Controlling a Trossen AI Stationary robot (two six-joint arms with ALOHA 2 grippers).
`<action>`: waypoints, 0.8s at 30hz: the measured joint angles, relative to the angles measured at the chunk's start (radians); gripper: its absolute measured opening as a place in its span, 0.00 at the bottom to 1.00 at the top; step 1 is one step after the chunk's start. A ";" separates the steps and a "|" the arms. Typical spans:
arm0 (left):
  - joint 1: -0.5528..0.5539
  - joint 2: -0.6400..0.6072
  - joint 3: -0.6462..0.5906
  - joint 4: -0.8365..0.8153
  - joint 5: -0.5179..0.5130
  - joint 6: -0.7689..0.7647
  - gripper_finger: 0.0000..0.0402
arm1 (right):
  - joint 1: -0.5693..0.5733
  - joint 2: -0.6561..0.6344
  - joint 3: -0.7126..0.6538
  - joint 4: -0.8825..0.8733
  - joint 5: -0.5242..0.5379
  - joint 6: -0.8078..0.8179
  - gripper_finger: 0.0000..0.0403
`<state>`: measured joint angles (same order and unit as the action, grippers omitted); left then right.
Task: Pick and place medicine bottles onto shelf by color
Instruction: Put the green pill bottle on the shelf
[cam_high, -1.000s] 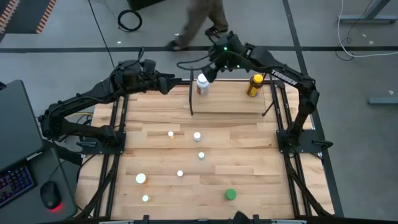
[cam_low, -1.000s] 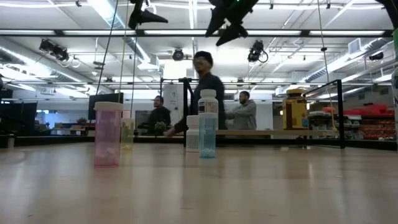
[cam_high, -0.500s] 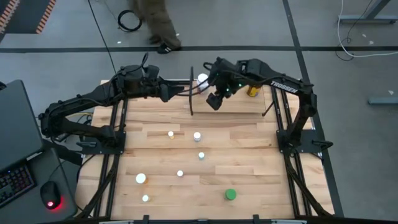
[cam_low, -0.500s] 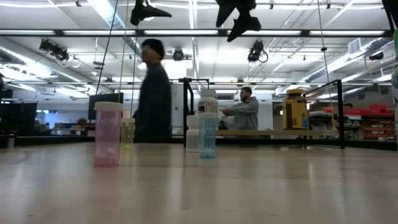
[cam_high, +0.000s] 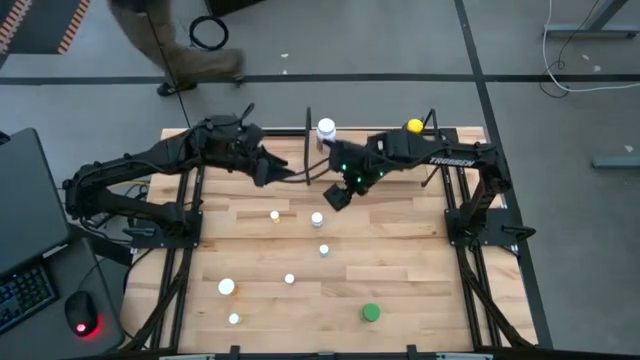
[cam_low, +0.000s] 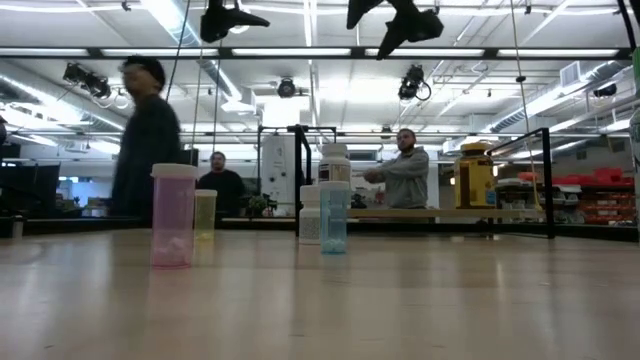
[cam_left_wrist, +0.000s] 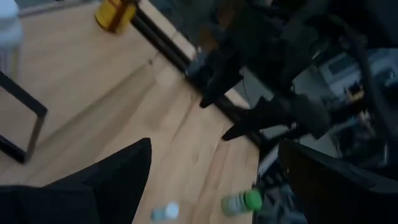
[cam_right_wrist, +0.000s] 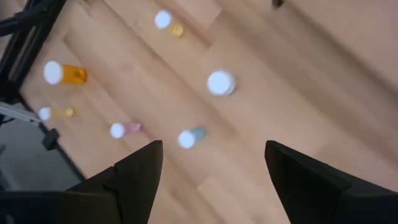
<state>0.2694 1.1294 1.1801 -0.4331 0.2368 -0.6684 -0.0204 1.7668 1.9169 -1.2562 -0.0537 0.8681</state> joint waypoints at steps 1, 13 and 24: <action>-0.007 0.000 0.000 -0.015 0.004 0.011 0.88 | 0.018 0.000 -0.004 0.004 0.000 0.031 0.72; -0.076 0.000 0.000 -0.145 0.048 0.207 0.88 | 0.274 0.000 -0.008 -0.095 -0.075 0.414 0.72; -0.136 0.000 0.000 -0.142 0.040 0.177 0.88 | 0.531 0.000 -0.008 -0.055 -0.115 0.780 0.77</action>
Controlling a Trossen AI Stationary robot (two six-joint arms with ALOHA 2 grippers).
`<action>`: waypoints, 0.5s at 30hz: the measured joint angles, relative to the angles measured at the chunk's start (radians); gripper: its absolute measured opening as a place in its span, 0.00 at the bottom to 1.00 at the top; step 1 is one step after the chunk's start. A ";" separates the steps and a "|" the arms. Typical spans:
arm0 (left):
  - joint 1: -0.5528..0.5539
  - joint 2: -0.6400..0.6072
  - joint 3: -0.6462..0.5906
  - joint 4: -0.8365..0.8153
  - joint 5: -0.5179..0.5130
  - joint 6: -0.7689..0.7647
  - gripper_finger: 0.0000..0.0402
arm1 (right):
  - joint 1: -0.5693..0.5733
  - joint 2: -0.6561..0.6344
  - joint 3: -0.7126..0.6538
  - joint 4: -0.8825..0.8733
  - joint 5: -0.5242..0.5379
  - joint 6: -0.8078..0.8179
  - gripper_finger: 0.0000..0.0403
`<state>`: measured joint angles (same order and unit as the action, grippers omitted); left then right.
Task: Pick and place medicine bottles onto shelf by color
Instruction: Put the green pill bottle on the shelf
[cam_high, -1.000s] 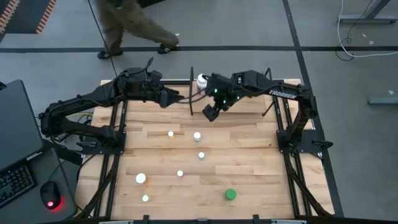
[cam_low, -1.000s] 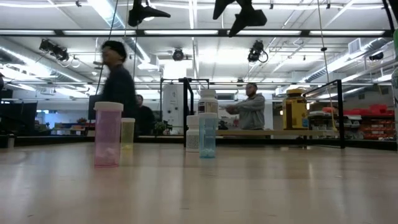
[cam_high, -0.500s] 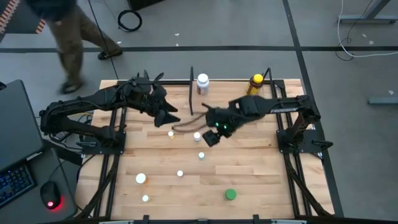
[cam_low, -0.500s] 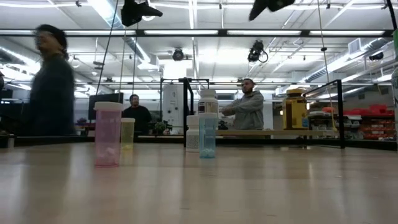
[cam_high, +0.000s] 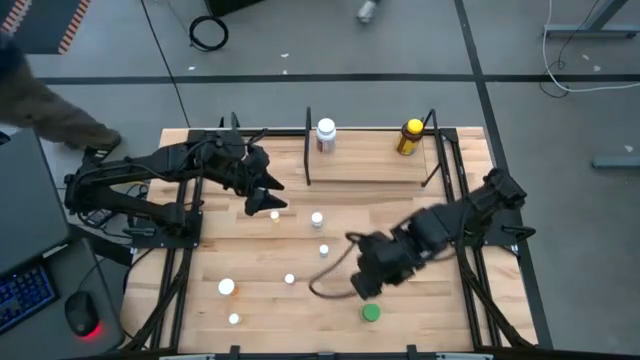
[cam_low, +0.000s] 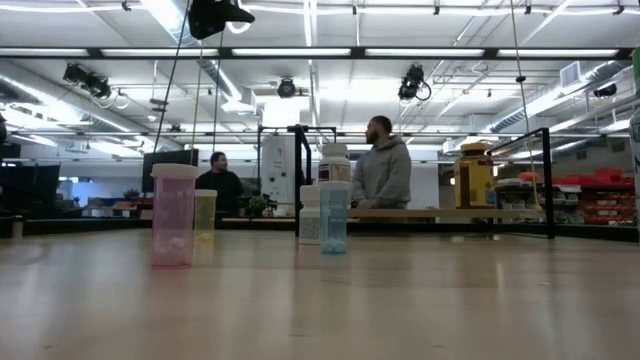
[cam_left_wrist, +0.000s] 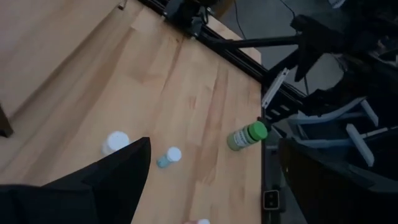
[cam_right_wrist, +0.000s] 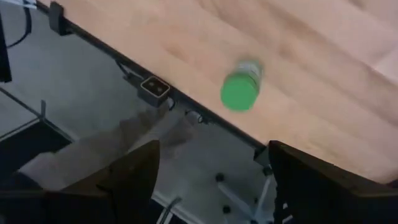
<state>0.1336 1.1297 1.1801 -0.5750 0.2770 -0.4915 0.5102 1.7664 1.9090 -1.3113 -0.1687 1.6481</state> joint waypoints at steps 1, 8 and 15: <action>-0.010 0.000 0.000 0.000 -0.008 -0.001 0.88 | 0.016 0.000 0.000 0.000 0.017 0.020 0.78; -0.060 0.000 0.000 0.001 -0.087 -0.061 0.88 | 0.071 0.040 -0.019 0.033 0.087 -0.002 0.79; -0.109 0.002 0.000 -0.003 -0.149 -0.156 0.88 | 0.090 0.182 -0.043 0.120 -0.029 -0.175 0.73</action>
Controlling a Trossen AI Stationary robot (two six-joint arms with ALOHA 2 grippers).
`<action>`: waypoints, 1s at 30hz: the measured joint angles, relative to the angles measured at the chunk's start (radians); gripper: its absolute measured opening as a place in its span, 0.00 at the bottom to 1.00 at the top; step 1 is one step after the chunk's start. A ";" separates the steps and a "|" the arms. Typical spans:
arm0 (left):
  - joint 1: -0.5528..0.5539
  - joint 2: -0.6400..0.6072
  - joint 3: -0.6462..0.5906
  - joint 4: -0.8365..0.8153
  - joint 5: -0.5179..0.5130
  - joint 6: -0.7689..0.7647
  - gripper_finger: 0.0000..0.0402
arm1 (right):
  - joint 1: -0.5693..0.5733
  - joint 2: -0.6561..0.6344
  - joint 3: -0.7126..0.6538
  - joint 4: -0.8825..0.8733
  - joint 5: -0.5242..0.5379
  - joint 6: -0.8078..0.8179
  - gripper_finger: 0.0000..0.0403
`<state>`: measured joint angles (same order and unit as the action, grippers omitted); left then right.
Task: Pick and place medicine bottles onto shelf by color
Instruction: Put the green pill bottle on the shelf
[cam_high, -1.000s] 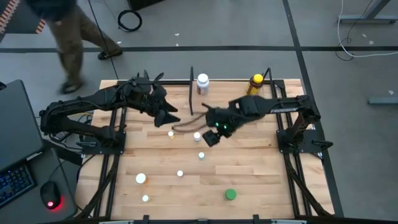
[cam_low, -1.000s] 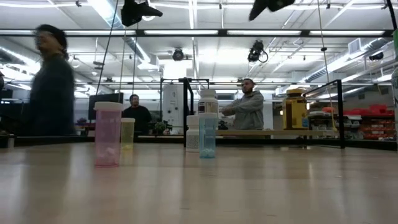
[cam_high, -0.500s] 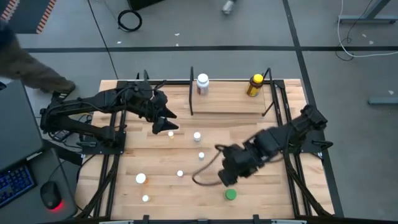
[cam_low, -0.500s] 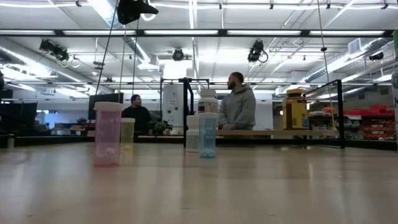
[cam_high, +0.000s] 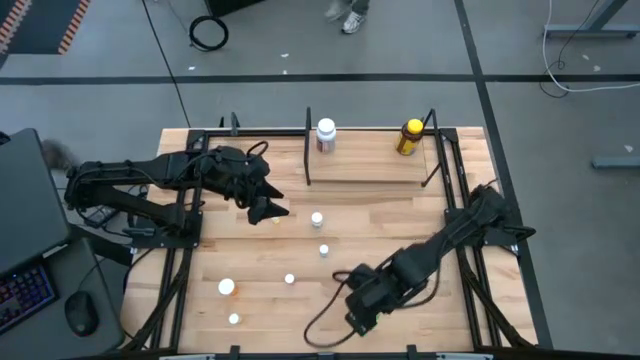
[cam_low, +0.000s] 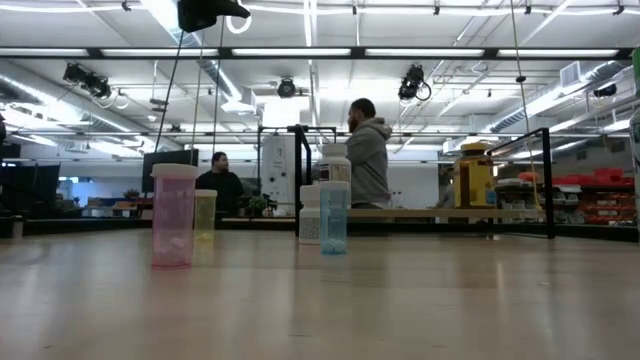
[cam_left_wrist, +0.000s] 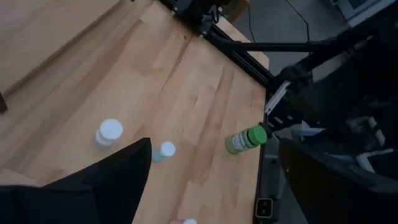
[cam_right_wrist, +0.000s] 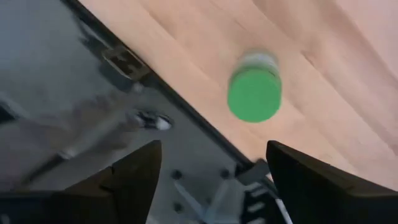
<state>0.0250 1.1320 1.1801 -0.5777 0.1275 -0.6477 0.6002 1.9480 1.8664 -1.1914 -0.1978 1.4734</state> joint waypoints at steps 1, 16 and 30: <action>-0.005 0.000 0.000 -0.002 -0.003 -0.014 0.88 | 0.002 0.017 0.000 0.000 -0.006 -0.009 0.73; -0.108 0.000 0.000 -0.052 -0.059 -0.186 0.88 | 0.061 0.115 0.000 -0.033 0.164 -0.012 0.78; -0.175 0.000 0.000 -0.101 -0.091 -0.233 0.88 | 0.067 0.128 0.000 -0.095 0.224 -0.029 0.81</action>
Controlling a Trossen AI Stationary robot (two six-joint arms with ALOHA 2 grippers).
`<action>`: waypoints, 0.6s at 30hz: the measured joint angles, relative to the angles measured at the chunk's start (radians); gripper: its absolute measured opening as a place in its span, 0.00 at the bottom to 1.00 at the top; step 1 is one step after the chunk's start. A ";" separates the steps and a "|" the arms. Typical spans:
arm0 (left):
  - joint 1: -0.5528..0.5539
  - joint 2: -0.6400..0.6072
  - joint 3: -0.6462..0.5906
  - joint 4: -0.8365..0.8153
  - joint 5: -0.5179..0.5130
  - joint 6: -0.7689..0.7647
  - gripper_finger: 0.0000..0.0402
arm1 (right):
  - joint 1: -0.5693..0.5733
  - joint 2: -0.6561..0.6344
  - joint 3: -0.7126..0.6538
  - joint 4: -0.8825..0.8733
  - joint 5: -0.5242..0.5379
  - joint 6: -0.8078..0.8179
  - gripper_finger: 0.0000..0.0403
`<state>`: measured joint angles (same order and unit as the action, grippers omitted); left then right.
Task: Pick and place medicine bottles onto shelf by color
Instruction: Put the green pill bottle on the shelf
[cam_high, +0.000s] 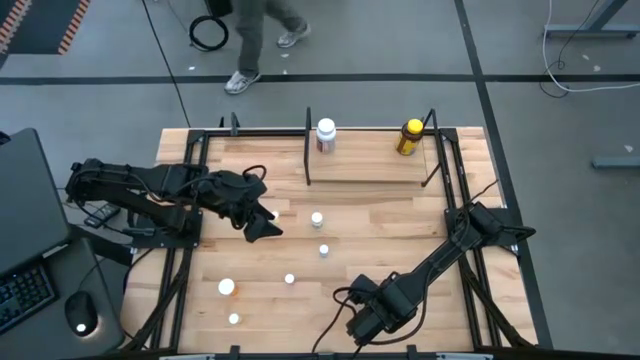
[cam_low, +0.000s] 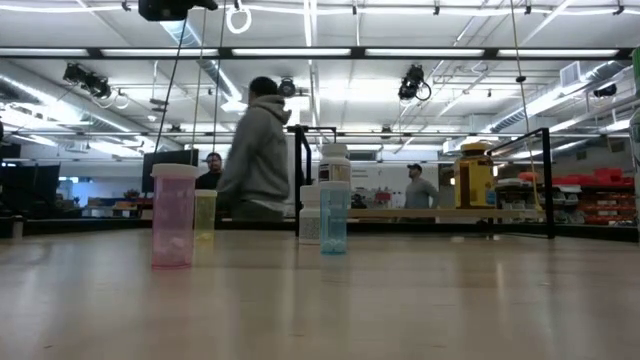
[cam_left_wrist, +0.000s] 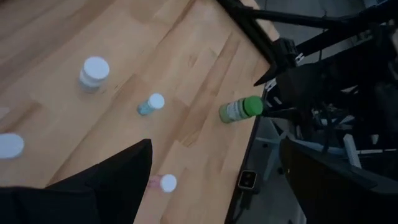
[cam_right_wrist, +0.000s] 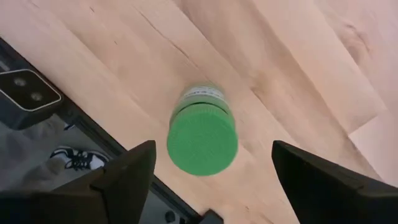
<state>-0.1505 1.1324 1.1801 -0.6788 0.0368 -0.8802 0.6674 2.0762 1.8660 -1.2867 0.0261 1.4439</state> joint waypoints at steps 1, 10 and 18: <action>0.000 0.000 0.000 -0.008 0.000 -0.001 0.88 | 0.000 0.002 0.000 0.006 0.000 0.004 0.81; 0.000 0.000 0.000 -0.032 0.000 0.000 0.88 | 0.003 0.001 -0.072 0.103 -0.046 0.030 0.81; 0.000 0.000 0.000 -0.034 0.000 0.005 0.88 | 0.003 0.002 -0.120 0.160 -0.070 0.049 0.81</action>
<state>-0.1501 1.1324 1.1801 -0.7128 0.0372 -0.8750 0.6701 2.0781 1.7462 -1.1263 -0.0442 1.4925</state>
